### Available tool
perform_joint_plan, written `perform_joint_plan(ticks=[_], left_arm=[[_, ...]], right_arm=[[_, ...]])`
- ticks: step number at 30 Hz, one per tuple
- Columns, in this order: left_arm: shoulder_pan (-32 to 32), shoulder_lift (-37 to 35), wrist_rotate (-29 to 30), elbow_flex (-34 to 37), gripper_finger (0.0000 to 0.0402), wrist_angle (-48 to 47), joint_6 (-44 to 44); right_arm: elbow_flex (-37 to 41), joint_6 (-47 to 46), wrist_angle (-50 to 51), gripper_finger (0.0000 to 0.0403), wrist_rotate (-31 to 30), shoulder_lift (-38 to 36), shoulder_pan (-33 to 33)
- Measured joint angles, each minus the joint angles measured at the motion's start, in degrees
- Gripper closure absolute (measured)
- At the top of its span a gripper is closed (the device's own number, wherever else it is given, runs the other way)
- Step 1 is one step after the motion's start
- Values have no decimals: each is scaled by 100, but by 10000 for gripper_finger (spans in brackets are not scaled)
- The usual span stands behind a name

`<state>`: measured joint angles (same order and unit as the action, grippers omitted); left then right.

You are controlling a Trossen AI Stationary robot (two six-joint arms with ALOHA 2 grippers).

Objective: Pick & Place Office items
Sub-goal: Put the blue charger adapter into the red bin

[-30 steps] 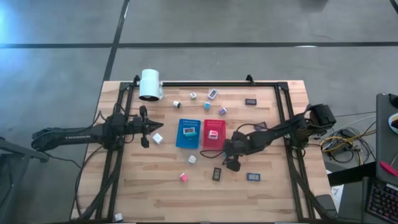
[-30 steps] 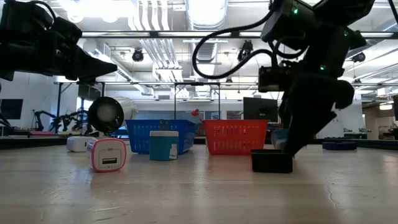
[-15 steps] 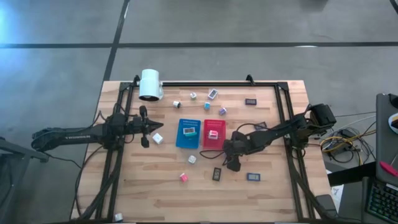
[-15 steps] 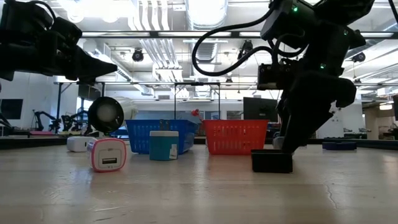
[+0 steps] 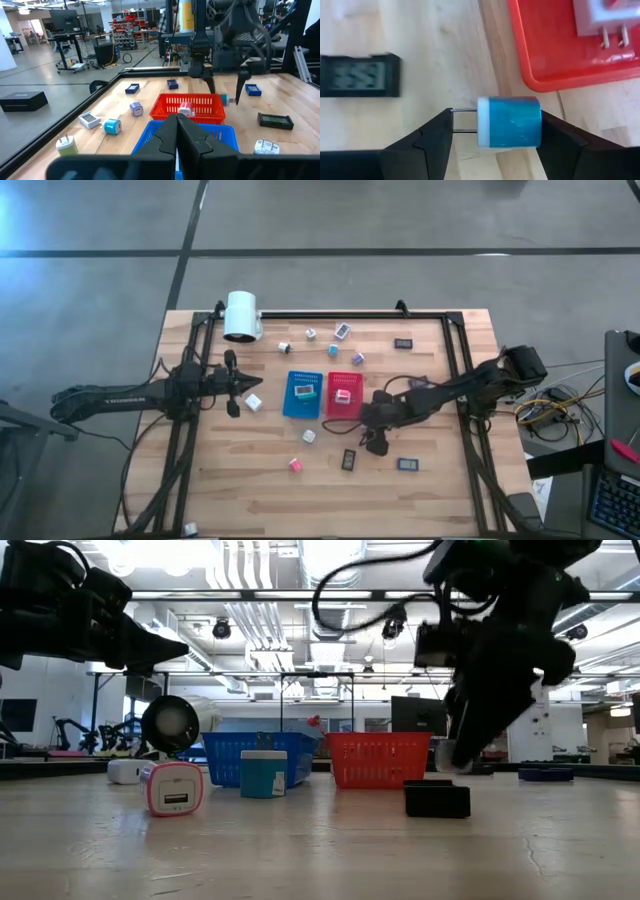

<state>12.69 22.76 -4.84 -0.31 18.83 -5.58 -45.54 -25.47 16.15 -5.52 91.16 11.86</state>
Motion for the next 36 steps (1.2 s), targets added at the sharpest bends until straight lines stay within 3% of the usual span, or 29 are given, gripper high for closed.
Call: perform_joint_plan(ticks=[13, 25, 30, 36], left_arm=[[0, -2, -11, 0, 389, 0, 0], [0, -2, -9, 1, 391, 2, 11], [0, -2, -9, 0, 393, 1, 111], [0, -2, -7, -1, 388, 1, 114]], right_arm=[[2, 912, -219, 175, -48, -1816, 90], [126, 2874, -1003, 175, -72, -3606, 74], [528, 3544, -1853, 175, -56, -4149, 34], [1266, 3381, -2607, 175, -62, -4890, -248]])
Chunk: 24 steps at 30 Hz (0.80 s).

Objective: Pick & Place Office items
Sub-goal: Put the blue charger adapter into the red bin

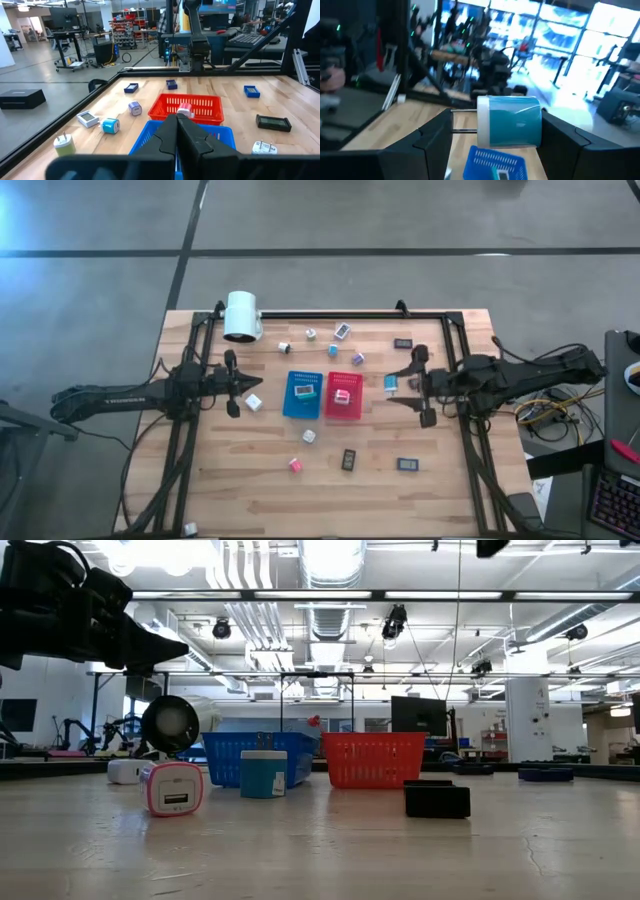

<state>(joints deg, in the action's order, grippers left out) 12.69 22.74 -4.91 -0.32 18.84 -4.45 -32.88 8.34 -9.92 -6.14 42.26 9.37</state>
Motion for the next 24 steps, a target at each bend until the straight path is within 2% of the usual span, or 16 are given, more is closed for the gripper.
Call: perform_joint_plan(ticks=[10, 24], left_arm=[[0, -2, 156, 1, 393, 3, -42], [0, 0, 229, 0, 390, 1, -44]], right_arm=[[1458, -441, -819, 175, 11, -867, -364], [2214, -482, -823, 175, 57, -2897, -385]])
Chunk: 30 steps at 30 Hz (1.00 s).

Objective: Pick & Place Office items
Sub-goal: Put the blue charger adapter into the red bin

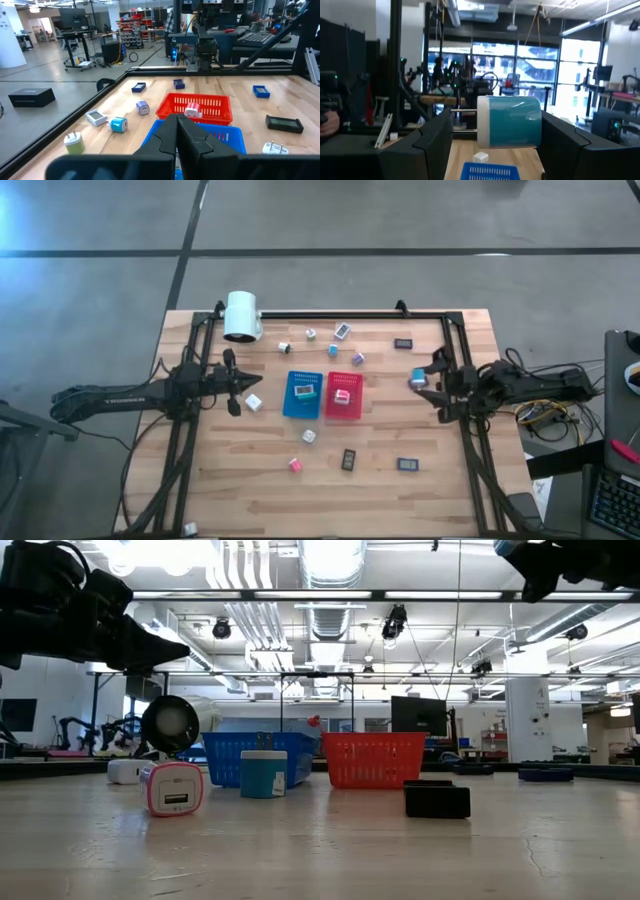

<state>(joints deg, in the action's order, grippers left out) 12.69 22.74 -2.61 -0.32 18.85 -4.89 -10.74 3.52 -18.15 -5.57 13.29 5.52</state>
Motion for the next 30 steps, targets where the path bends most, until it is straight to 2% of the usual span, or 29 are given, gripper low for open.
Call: perform_joint_plan(ticks=[5, 12, 16, 21, 30], left_arm=[[0, 0, -2, 1, 390, 0, 2], [0, 0, -3, 2, 390, -1, 4], [0, 0, -3, 1, 390, 0, 7], [0, 0, 0, 1, 389, -1, 2], [0, 0, 2, 0, 389, 0, 2]], right_arm=[[104, 117, 424, 175, -34, -588, 0], [245, 257, 853, 175, -179, -1015, -33], [355, 449, 867, 175, -469, -1066, -33], [488, 743, 874, 175, -498, -1049, -33], [522, 621, 989, 175, -532, -912, -35]])
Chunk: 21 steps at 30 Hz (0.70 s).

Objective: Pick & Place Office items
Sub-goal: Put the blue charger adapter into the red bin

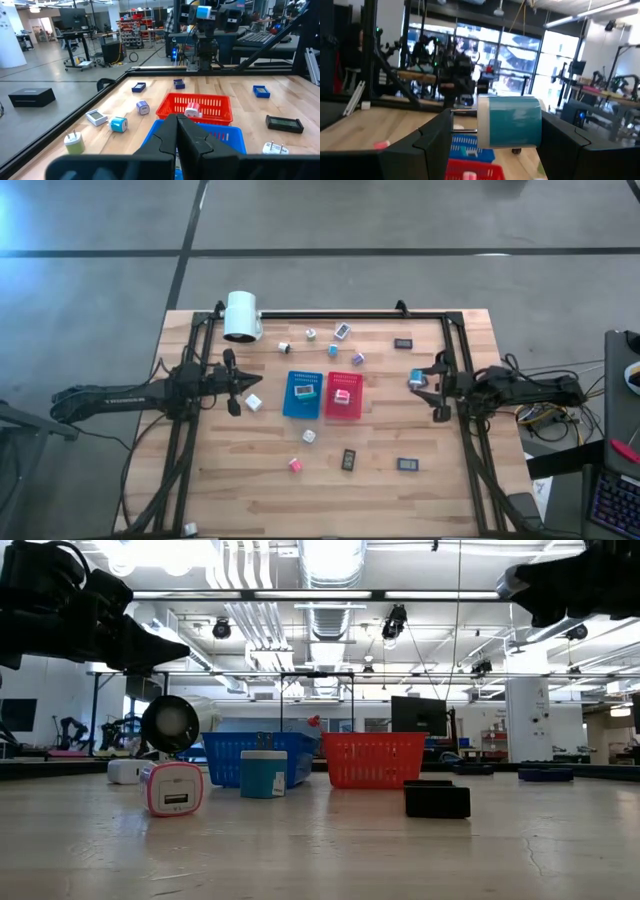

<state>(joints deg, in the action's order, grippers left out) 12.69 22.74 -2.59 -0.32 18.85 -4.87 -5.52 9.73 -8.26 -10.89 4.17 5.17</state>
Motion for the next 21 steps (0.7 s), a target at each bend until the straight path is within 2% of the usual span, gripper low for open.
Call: perform_joint_plan(ticks=[6, 21], left_arm=[[-1, 0, 2, 1, 390, 4, -46], [0, -2, 6, 0, 390, 22, -46]], right_arm=[[76, -128, -2, 175, -661, 300, -94], [114, -270, -14, 175, -694, 493, -321]])
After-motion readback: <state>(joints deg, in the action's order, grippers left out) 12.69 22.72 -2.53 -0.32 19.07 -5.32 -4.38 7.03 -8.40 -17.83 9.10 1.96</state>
